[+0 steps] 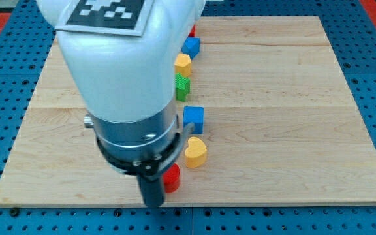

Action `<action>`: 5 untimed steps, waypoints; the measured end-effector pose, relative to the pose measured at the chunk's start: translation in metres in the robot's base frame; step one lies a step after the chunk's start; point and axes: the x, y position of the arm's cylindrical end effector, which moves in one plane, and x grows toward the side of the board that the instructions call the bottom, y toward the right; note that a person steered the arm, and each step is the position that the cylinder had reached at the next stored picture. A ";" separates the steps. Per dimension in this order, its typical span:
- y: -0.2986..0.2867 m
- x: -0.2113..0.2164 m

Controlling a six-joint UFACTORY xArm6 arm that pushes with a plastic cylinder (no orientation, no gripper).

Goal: Push the red circle into the yellow heart

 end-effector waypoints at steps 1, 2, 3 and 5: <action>-0.027 -0.019; 0.035 -0.025; 0.052 -0.016; 0.133 0.002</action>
